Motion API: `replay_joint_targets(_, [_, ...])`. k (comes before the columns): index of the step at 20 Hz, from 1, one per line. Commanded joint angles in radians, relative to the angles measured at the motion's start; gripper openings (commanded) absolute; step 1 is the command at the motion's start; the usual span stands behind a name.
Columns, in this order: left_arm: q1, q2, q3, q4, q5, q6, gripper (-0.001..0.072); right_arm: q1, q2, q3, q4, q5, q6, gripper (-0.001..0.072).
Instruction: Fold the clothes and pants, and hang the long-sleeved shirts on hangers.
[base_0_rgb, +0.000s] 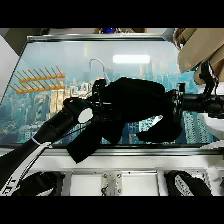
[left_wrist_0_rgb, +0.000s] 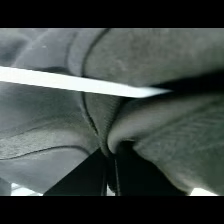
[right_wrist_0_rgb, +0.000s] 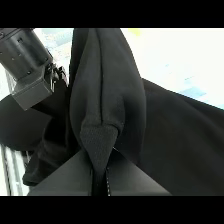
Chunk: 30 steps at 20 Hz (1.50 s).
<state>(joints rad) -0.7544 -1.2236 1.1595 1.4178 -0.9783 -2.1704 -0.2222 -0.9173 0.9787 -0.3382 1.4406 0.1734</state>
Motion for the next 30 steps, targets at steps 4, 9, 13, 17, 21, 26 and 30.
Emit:
replay_joint_targets(4, [0.082,0.071,0.001,0.135,-0.18,-0.005,0.0018,0.0,0.01,0.0,0.001,-0.001,0.053,0.0019])
replay_joint_targets(9, [0.187,0.198,0.0,0.134,-0.22,0.06,0.0018,0.0,0.01,0.0,0.002,-0.001,0.143,0.0019])
replay_joint_targets(13, [0.258,0.254,-0.046,0.133,-0.251,0.095,0.0019,0.0,0.031,0.0,0.003,-0.001,0.196,0.0019])
replay_joint_targets(17, [0.309,0.314,-0.184,0.068,-0.187,0.097,0.0018,0.001,0.058,0.0,0.002,0.0,0.221,0.0019])
replay_joint_targets(21, [0.29,0.323,-0.177,0.021,-0.101,0.117,0.0018,0.002,0.061,0.0,0.002,0.0,0.246,0.0019])
replay_joint_targets(26, [0.233,0.24,-0.1,0.021,-0.123,0.141,0.0514,0.002,0.061,0.0,0.002,0.0,0.247,0.0019])
replay_joint_targets(30, [0.227,0.226,-0.09,-0.016,-0.14,0.138,0.0508,0.002,0.061,0.0,0.0,0.0,0.246,0.0019])
